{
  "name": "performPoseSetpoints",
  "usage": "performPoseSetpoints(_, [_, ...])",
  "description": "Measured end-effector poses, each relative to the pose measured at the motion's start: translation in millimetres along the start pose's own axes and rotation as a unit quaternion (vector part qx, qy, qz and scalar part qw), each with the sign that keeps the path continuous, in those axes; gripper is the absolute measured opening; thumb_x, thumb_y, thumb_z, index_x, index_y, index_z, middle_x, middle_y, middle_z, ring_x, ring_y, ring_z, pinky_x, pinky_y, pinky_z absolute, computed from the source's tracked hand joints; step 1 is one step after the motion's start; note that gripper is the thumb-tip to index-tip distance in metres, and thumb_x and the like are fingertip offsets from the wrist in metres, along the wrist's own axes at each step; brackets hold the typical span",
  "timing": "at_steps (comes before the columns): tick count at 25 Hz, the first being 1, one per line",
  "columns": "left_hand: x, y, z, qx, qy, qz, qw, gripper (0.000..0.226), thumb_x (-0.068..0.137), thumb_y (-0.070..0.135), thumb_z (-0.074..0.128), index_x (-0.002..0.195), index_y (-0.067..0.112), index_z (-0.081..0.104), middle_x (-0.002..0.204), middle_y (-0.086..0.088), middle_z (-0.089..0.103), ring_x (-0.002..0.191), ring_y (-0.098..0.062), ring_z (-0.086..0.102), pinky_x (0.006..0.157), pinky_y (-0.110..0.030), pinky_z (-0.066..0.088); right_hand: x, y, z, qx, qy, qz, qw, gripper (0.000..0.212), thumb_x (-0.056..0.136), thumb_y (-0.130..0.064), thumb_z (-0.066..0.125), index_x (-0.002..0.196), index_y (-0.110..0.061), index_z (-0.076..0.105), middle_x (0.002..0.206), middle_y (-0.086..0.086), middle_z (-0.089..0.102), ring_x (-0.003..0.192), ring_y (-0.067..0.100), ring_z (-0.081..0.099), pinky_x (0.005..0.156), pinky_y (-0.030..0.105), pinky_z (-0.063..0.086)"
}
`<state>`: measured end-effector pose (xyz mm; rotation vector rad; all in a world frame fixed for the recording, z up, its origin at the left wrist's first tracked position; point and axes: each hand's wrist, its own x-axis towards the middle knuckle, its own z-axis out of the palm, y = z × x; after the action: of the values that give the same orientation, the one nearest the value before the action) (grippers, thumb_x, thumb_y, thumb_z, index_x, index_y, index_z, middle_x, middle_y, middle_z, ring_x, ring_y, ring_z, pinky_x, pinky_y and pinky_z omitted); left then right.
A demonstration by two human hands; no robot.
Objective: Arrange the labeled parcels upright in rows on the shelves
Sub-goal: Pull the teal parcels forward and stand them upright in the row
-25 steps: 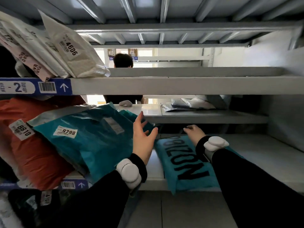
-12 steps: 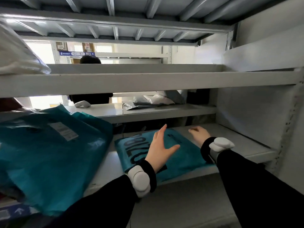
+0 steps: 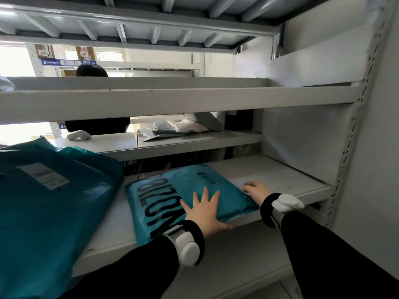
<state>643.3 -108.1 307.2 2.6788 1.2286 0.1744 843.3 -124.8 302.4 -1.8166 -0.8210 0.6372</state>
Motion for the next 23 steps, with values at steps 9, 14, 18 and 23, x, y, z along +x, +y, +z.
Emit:
performPoseSetpoints(9, [2, 1, 29, 0.143, 0.015, -0.031, 0.989, 0.116, 0.076, 0.053, 0.071, 0.152, 0.025, -0.012, 0.162, -0.013, -0.011, 0.145, -0.049, -0.011, 0.105, -0.078, -0.003, 2, 17, 7, 0.007, -0.017, -0.006, 1.0, 0.044, 0.087, -0.016, 0.061, 0.128, -0.001, 0.053, 0.131, 0.02, 0.056, 0.119, 0.033, 0.055, 0.103, 0.037, 0.044])
performPoseSetpoints(14, [6, -1, 38, 0.174, 0.037, -0.04, 0.983, 0.086, 0.095, 0.028, 0.053, 0.152, 0.02, -0.011, 0.162, -0.015, -0.011, 0.144, -0.051, -0.01, 0.106, -0.078, -0.001, -1, 19, 8, 0.021, -0.022, -0.008, 1.0, 0.042, 0.087, -0.014, 0.062, 0.126, 0.001, 0.054, 0.125, 0.022, 0.06, 0.113, 0.036, 0.059, 0.1, 0.042, 0.047])
performPoseSetpoints(18, [4, 2, 31, 0.187, 0.031, -0.043, 0.981, 0.076, 0.098, 0.014, 0.045, 0.153, 0.017, -0.007, 0.162, -0.016, -0.008, 0.144, -0.05, -0.008, 0.106, -0.077, 0.001, -3, 16, 8, -0.006, -0.005, -0.033, 0.999, 0.037, 0.086, -0.012, 0.062, 0.12, 0.001, 0.059, 0.119, 0.021, 0.064, 0.109, 0.034, 0.062, 0.096, 0.038, 0.048])
performPoseSetpoints(23, [5, 2, 20, 0.168, 0.018, -0.047, 0.984, 0.072, 0.096, 0.001, 0.039, 0.153, 0.013, -0.004, 0.162, -0.014, -0.003, 0.146, -0.047, -0.005, 0.107, -0.076, 0.005, -7, 4, 6, -0.021, -0.009, -0.046, 0.999, 0.035, 0.086, -0.013, 0.062, 0.119, 0.001, 0.061, 0.116, 0.018, 0.065, 0.109, 0.033, 0.061, 0.09, 0.032, 0.048])
